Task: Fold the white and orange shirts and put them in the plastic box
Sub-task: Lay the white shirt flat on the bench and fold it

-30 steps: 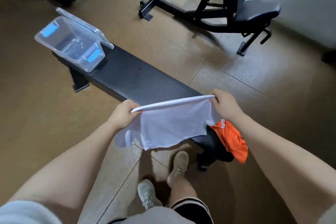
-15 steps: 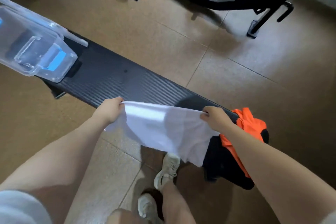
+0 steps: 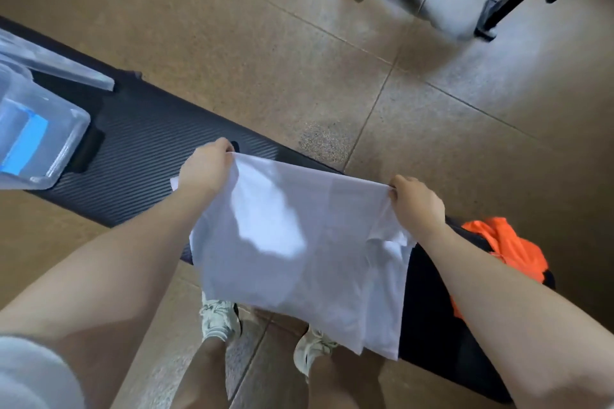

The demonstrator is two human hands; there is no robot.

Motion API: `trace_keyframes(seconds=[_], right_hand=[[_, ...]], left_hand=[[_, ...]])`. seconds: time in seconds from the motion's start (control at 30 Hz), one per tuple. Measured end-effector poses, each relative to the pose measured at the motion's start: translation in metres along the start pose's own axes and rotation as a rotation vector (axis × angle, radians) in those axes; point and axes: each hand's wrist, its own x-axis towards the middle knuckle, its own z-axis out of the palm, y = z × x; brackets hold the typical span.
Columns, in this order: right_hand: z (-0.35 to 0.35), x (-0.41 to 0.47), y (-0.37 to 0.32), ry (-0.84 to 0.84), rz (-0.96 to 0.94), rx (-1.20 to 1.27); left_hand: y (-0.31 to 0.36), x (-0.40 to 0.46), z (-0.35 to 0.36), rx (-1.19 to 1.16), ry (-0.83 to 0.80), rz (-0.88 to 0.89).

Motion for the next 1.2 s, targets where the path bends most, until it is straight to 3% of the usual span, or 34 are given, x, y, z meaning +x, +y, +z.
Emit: trace_keyframes(seconds=[0.13,0.3,0.43,0.53,0.73,0.8,0.93,1.07,1.2], right_hand=[[0.004,-0.001,-0.036,0.07,0.008,-0.116],[0.008,-0.007,-0.142,0.018,-0.476,0.065],[0.012,-0.001,-0.229,-0.083,-0.675,0.079],[0.02,0.007,-0.273,-0.094,-0.668,-0.003],[0.031,0.019,-0.304,-0.008,-0.581,-0.115],[0.024,0.025,-0.305,-0.043,-0.549,0.006],[0.009,0.03,-0.287,-0.206,-0.344,0.54],[-0.002,0.032,-0.267,-0.201,-0.304,0.636],[-0.008,0.038,-0.263,-0.186,-0.287,0.707]], left_hand=[[-0.014,0.011,-0.004,-0.12,-0.065,0.016],[-0.069,0.001,-0.021,-0.17,-0.123,0.01],[-0.105,-0.011,-0.025,-0.384,-0.144,-0.022],[-0.118,-0.024,-0.016,-0.467,-0.12,-0.077],[-0.123,-0.048,0.011,-0.505,-0.137,-0.015],[-0.115,-0.051,0.019,-0.528,-0.157,-0.037],[-0.095,-0.052,0.03,-0.521,-0.163,-0.05],[-0.084,-0.059,0.035,-0.553,-0.222,-0.074],[-0.093,-0.062,0.019,-0.717,-0.206,-0.213]])
